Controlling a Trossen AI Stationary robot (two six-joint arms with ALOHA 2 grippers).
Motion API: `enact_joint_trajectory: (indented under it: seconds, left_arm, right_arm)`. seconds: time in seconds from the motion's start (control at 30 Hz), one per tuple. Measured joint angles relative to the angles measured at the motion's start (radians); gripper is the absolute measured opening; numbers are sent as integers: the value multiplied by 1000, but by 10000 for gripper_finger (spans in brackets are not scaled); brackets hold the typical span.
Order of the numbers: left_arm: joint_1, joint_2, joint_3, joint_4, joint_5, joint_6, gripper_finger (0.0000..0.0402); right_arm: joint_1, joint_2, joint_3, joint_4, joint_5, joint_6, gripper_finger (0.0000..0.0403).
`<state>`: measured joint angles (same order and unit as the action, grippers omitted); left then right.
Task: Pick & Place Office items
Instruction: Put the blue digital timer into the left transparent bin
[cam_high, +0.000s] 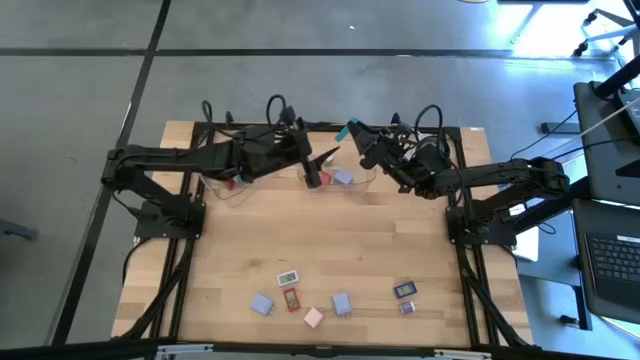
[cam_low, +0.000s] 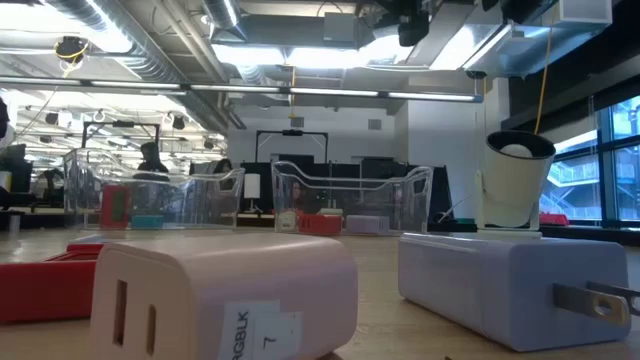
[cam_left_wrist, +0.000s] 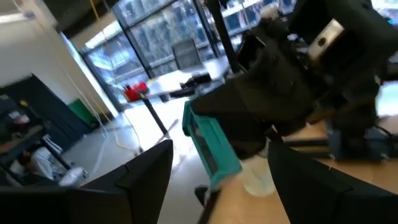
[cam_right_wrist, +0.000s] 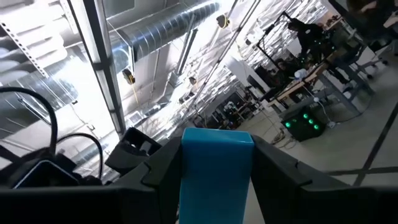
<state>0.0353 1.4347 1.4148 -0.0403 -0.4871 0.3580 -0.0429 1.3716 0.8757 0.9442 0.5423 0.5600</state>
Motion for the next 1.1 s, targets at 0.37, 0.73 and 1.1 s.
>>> enact_joint_trajectory:
  seconds: [0.37, 0.73, 1.1]
  left_arm:
    - [21, 60, -1, 23, -60, 31, 255]
    - [42, 54, -1, 68, 0, 17, 209]
    - [42, 54, -1, 63, 12, -5, 95]
  right_arm:
    - [0, 0, 43, -5, -12, -160, 159]
    - [0, 0, 43, -24, -61, -153, 159]
    - [0, 0, 44, -35, -62, -156, 159]
